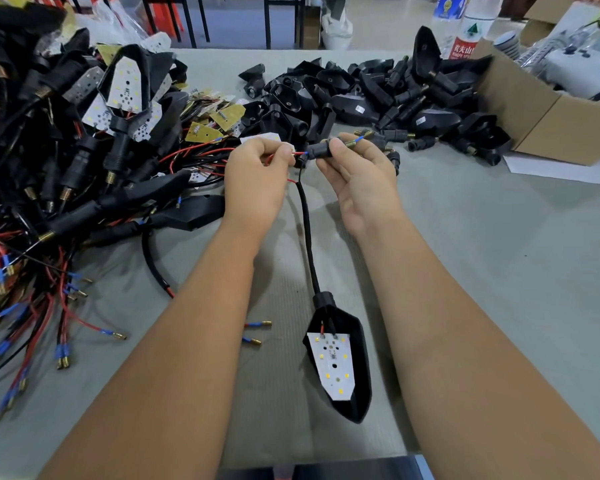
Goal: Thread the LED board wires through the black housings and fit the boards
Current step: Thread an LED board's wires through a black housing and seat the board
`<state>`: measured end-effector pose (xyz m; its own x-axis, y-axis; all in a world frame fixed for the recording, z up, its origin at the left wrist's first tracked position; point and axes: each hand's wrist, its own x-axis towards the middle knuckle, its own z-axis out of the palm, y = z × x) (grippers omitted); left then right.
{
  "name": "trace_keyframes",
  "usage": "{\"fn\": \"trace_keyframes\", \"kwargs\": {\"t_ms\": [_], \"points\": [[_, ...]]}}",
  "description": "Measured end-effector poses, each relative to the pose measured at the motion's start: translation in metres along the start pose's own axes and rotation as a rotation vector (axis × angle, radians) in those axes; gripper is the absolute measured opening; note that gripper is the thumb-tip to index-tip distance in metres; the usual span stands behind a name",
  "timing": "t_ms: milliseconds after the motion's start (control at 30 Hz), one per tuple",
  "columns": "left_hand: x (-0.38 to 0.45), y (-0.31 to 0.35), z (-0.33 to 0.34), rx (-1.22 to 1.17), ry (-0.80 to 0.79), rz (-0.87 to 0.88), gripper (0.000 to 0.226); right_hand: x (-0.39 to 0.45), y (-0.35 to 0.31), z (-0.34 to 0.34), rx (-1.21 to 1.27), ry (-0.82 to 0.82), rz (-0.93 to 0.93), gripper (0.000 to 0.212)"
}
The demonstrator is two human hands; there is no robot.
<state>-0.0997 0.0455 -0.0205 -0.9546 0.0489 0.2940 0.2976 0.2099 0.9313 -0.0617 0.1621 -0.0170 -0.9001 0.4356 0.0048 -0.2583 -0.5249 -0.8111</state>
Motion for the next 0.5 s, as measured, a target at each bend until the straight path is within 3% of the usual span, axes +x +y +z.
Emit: {"fn": "trace_keyframes", "kwargs": {"t_ms": [167, 367, 500], "points": [[-0.0013, -0.0004, 0.0025, 0.092, -0.009, 0.066, 0.015, 0.0002, 0.0032, 0.0019, -0.091, -0.02, -0.019, 0.01], [-0.0035, 0.0034, 0.0008, -0.158, 0.036, -0.045, 0.009, -0.0004, 0.0006, 0.0034, -0.018, 0.025, 0.002, 0.009], [-0.0011, 0.0011, 0.0008, -0.151, 0.013, -0.042, 0.017, 0.0004, 0.0008, 0.0026, 0.012, 0.034, 0.009, 0.01]]}}
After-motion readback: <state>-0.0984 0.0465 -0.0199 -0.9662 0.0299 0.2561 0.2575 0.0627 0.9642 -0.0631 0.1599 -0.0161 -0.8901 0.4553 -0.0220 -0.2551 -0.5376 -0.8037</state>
